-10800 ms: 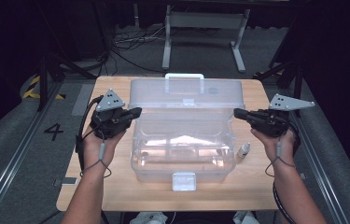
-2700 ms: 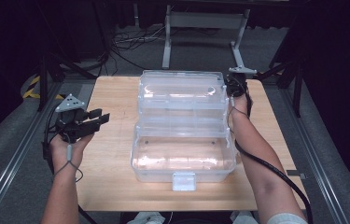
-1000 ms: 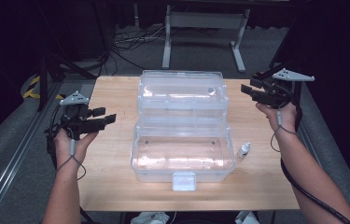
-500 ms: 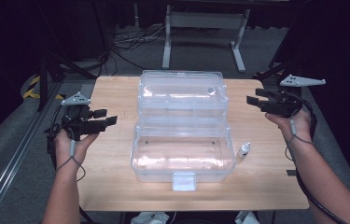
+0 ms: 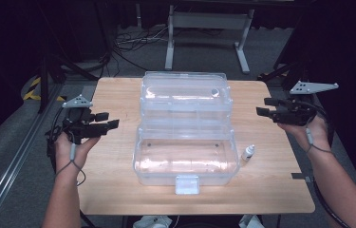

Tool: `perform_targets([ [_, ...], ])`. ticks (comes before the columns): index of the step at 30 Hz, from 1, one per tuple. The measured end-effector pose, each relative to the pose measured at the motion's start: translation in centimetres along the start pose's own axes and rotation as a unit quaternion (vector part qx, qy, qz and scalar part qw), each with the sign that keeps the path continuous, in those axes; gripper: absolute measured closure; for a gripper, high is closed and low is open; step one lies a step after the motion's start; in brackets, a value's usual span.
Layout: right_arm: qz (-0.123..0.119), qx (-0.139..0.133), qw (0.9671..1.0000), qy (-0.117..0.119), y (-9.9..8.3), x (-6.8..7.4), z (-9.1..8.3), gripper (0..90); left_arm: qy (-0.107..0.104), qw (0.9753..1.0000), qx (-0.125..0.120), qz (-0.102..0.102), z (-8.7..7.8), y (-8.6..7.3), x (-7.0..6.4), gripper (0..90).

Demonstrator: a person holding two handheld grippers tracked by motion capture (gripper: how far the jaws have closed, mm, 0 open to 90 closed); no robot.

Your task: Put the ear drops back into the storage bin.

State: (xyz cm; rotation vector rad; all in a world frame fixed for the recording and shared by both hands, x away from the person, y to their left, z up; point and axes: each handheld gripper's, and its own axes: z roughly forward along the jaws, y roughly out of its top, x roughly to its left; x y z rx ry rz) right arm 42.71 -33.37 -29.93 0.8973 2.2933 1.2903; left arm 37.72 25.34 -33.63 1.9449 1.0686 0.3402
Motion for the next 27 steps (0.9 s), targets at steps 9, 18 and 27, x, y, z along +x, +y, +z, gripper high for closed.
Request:
perform_targets([
  [9,-0.010,0.064,0.9978,0.016,-0.7,0.3,0.3,45.8,0.003,1.0000,0.004,0.002,-0.1,-0.1,-0.1,46.1],
  [18,-0.031,0.119,0.9921,0.024,-1.1,0.7,1.4,46.2,0.005,1.0000,0.001,0.003,0.0,-0.1,-0.1,46.3],
  [27,-0.039,0.175,0.9830,0.040,-1.6,0.8,3.1,46.5,0.008,1.0000,0.002,0.001,-0.4,-0.4,0.0,46.3],
])
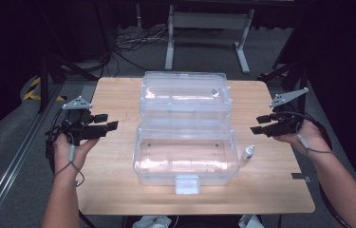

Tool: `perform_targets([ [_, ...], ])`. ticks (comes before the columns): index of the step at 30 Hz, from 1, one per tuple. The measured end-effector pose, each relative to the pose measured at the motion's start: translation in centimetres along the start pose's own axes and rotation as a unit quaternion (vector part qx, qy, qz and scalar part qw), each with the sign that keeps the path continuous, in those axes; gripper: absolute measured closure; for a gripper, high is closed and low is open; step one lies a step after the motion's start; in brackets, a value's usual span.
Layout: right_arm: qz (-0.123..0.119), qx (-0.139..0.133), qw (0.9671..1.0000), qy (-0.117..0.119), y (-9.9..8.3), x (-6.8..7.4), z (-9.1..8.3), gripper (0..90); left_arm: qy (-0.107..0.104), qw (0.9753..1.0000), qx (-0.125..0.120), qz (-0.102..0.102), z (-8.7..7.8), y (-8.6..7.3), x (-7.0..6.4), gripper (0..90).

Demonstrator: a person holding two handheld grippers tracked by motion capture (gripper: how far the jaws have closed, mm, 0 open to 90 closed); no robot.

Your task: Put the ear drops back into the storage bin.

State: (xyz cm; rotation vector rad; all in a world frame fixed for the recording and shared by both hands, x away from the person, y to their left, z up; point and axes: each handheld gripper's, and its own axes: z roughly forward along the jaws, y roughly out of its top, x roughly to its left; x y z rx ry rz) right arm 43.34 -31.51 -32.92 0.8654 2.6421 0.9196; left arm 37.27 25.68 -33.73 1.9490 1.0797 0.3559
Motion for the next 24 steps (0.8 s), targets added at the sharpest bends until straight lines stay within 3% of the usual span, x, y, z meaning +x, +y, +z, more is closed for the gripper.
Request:
perform_targets([
  [13,-0.017,0.061,0.9979,0.017,0.2,0.2,2.2,46.5,0.009,0.9999,0.000,-0.007,-0.9,-0.7,0.0,46.3],
  [24,-0.027,0.092,0.9951,0.023,0.1,0.4,3.2,47.4,0.015,0.9998,-0.004,-0.010,-1.2,-1.0,0.1,46.2],
])
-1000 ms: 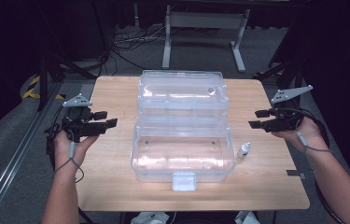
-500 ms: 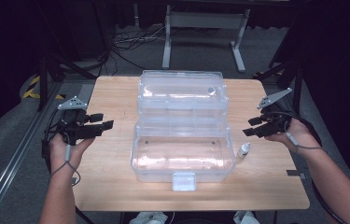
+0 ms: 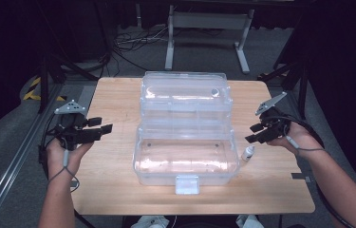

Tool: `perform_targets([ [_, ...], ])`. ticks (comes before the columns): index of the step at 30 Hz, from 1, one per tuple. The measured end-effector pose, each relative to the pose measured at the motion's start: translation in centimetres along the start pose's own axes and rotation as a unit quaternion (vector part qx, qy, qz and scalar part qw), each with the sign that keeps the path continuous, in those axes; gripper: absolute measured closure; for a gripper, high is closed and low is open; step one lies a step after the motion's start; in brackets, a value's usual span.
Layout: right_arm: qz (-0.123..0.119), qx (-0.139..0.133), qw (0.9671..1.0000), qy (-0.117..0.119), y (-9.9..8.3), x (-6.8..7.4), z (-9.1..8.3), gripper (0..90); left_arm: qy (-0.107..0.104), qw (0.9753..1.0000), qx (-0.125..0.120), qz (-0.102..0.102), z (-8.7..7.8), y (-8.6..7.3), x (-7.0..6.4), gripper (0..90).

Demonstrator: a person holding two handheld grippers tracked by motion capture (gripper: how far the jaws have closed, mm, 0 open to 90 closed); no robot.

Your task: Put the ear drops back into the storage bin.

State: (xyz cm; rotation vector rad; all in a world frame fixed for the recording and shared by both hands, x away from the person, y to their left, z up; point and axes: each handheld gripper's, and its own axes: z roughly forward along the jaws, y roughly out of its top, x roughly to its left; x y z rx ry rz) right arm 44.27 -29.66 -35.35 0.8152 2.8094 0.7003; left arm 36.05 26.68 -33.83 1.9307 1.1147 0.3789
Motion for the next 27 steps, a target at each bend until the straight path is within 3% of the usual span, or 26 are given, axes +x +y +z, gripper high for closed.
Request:
perform_targets([
  [11,-0.004,0.032,0.9995,0.005,-0.2,0.0,1.0,47.4,0.000,1.0000,0.000,-0.005,-0.3,-0.2,0.1,46.2],
  [27,-0.011,0.085,0.9962,0.012,-0.9,0.0,2.7,48.2,-0.002,1.0000,0.003,-0.003,0.0,-0.1,0.1,46.3],
])
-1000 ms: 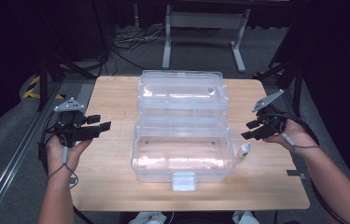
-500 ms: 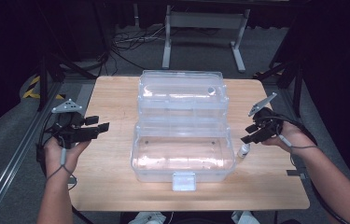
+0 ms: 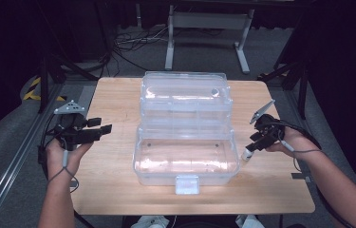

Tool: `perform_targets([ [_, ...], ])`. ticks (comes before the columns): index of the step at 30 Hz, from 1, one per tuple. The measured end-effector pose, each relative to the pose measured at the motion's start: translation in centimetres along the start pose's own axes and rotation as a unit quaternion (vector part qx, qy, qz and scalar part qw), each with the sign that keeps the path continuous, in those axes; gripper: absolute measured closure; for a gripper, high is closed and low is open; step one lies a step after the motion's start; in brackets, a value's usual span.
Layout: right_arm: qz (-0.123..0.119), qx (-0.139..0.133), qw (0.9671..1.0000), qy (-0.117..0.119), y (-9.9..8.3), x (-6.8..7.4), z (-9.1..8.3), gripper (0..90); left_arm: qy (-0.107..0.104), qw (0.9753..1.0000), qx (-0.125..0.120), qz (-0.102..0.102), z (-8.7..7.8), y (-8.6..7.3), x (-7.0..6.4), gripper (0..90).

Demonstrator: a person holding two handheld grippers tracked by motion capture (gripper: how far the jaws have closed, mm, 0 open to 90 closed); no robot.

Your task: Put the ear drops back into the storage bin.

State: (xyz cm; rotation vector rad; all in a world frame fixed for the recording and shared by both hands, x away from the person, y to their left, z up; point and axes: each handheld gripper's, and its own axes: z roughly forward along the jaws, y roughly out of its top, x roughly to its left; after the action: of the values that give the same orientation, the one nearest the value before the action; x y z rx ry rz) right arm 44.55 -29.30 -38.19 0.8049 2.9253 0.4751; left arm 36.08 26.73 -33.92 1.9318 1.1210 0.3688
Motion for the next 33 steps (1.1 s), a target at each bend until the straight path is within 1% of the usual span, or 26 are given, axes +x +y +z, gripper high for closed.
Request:
perform_targets([
  [2,0.003,0.002,1.0000,0.001,0.0,0.0,0.1,48.5,0.000,1.0000,0.001,0.002,0.0,0.0,0.0,46.2],
  [4,-0.001,0.010,1.0000,-0.001,-0.1,0.0,0.3,49.4,0.000,1.0000,0.002,0.000,0.0,0.0,0.0,46.3],
  [10,-0.005,0.035,0.9993,-0.015,0.0,0.0,0.9,52.2,-0.001,1.0000,0.001,0.000,0.0,0.0,0.0,46.3],
  [11,0.000,0.039,0.9991,-0.016,0.0,0.0,1.0,52.7,0.000,1.0000,0.001,0.000,0.0,0.0,0.0,46.2],
  [14,-0.003,0.044,0.9989,-0.017,0.0,-0.1,1.4,53.7,0.000,1.0000,-0.001,-0.001,-0.1,0.0,0.0,46.3],
  [15,0.000,0.047,0.9987,-0.017,-0.1,-0.1,1.5,54.2,0.000,1.0000,-0.001,-0.001,-0.1,0.0,0.0,46.3],
  [21,-0.008,0.058,0.9981,-0.019,-0.1,0.0,2.0,58.0,0.000,1.0000,0.000,0.000,0.0,0.0,0.0,46.5],
  [24,-0.013,0.066,0.9976,-0.020,-0.1,0.2,2.2,66.2,0.000,1.0000,0.000,0.001,0.0,0.0,0.0,46.8],
  [25,-0.019,0.068,0.9973,-0.021,-0.1,0.2,2.2,70.2,-0.001,1.0000,0.000,0.000,0.0,0.0,0.0,46.8],
  [28,-0.025,0.069,0.9970,-0.025,0.0,0.3,2.3,70.6,-0.001,1.0000,0.000,0.000,0.0,-0.1,0.1,47.0],
  [33,-0.029,0.068,0.9970,-0.022,0.1,0.4,2.2,71.0,-0.002,1.0000,-0.001,-0.002,-0.1,-0.1,0.1,47.1],
])
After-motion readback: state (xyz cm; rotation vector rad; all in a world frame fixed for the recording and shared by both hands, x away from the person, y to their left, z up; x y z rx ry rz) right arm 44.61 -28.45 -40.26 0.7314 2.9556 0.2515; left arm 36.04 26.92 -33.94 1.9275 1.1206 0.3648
